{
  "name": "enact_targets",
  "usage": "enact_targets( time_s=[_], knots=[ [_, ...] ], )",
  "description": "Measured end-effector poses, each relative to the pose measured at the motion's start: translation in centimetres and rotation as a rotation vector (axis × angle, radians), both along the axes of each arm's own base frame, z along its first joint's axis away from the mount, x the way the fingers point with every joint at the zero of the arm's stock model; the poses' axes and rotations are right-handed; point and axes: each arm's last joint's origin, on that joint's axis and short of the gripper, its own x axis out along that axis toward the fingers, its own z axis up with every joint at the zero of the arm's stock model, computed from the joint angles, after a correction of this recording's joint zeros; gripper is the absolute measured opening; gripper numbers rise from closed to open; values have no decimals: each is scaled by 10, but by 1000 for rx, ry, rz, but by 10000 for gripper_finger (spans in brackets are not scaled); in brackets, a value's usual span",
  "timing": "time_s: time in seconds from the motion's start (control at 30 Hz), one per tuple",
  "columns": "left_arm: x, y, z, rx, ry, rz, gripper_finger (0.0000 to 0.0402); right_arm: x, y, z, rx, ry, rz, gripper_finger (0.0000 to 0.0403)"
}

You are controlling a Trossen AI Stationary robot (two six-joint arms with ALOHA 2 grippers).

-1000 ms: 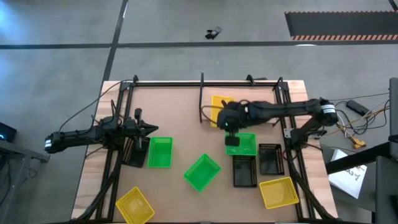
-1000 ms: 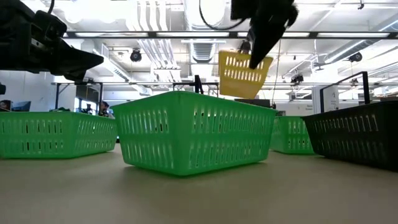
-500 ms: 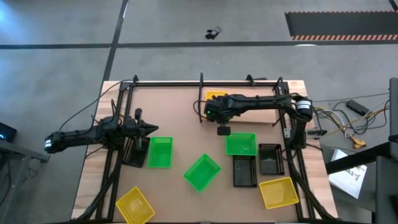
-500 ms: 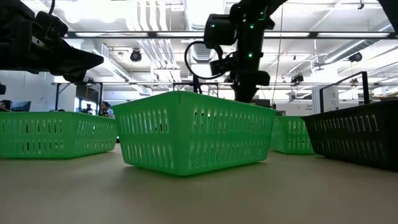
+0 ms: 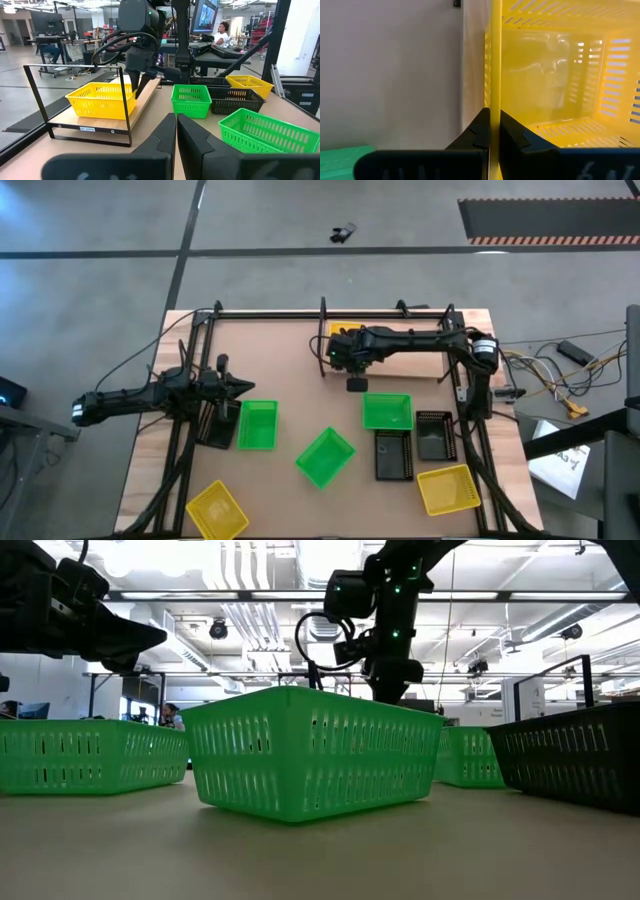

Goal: Stack baskets on shelf by color
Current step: Put the top yellow bin on the shelf

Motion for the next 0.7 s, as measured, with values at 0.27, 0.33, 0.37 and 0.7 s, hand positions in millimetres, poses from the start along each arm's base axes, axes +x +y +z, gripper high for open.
enact_targets(
  time_s=[0.27,0.33,0.37,0.7],
  knots=[
    [0,0,0,0,0,-6,0,2,-5,1,-11,-29,-4,19],
    [0,0,0,0,0,-5,0,2,-6,1,-12,-30,-4,34],
    [0,0,0,0,0,-6,0,2,-6,1,-14,-31,-3,42],
    [0,0,0,0,0,-5,0,1,-12,1,-72,-18,-5,121]
  ],
)
